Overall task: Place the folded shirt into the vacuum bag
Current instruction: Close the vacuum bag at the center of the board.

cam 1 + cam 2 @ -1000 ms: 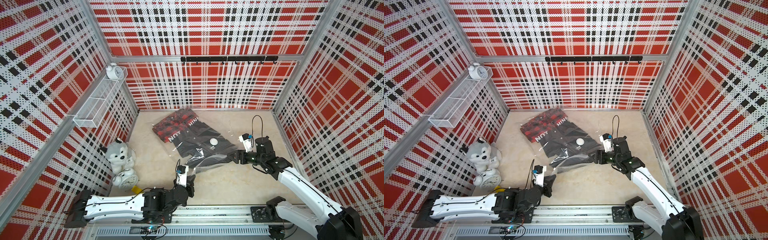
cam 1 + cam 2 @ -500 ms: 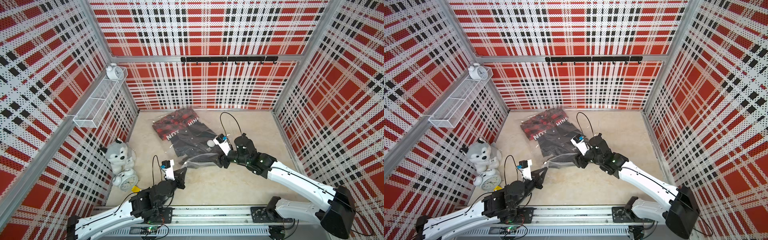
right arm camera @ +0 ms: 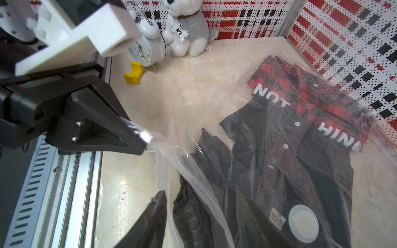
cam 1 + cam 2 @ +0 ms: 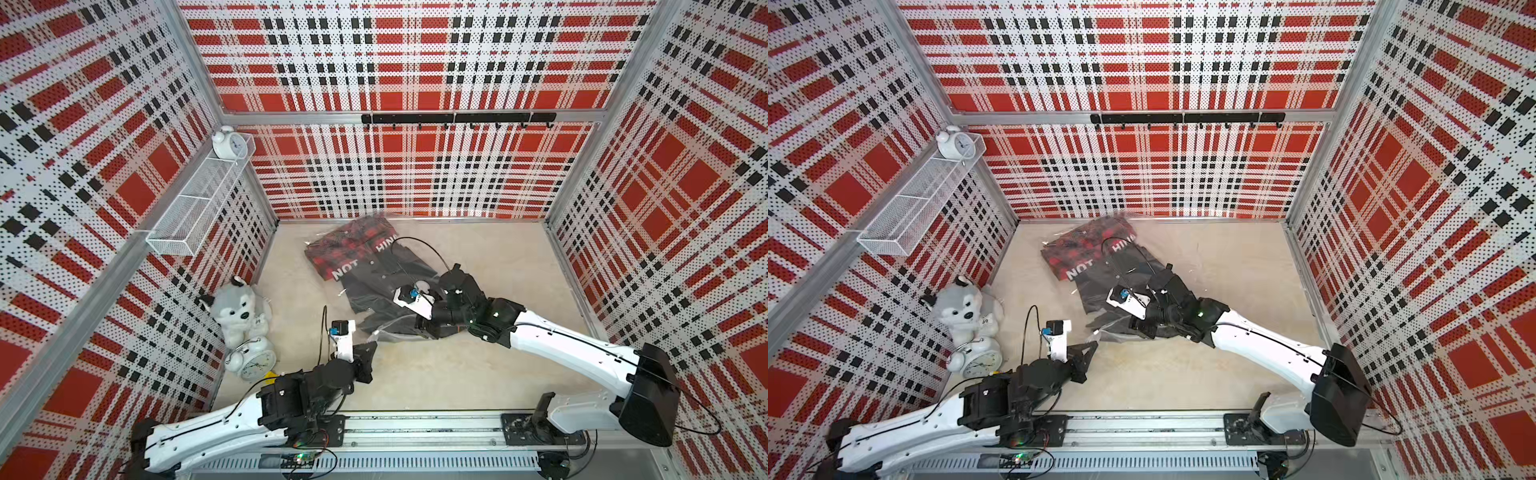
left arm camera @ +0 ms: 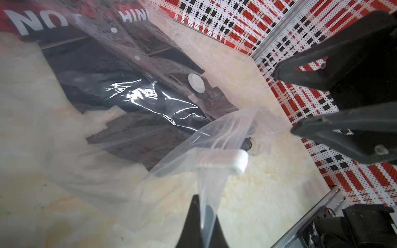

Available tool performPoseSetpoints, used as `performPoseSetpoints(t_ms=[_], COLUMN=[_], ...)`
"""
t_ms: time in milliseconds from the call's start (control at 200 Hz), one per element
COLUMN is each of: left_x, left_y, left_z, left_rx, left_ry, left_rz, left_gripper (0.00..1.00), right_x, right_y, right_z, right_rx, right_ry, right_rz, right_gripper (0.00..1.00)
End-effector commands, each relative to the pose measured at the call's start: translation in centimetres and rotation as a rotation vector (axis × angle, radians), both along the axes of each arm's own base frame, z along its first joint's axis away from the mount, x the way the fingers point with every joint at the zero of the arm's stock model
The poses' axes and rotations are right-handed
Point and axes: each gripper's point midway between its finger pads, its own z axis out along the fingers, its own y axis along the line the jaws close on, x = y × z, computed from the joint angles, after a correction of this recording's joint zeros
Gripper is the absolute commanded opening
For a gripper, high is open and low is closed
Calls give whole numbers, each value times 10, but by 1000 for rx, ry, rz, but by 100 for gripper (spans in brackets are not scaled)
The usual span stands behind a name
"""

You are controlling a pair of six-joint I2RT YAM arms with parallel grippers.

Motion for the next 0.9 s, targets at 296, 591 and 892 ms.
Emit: performPoseSetpoints(t_ms=[296, 591, 892], left_x=[22, 33, 31], left_y=[-21, -17, -21], left_z=[67, 79, 81], left_rx=[153, 287, 304], left_ry=[13, 12, 0], left_rz=[-87, -308, -391], left_gripper=[0, 0, 0], right_x=[-14, -13, 2], right_y=[0, 9, 29], right_z=[29, 37, 41], right_rx=[44, 51, 45], right_ry=[-88, -101, -84], right_rz=[91, 96, 87], right_gripper=[56, 53, 51])
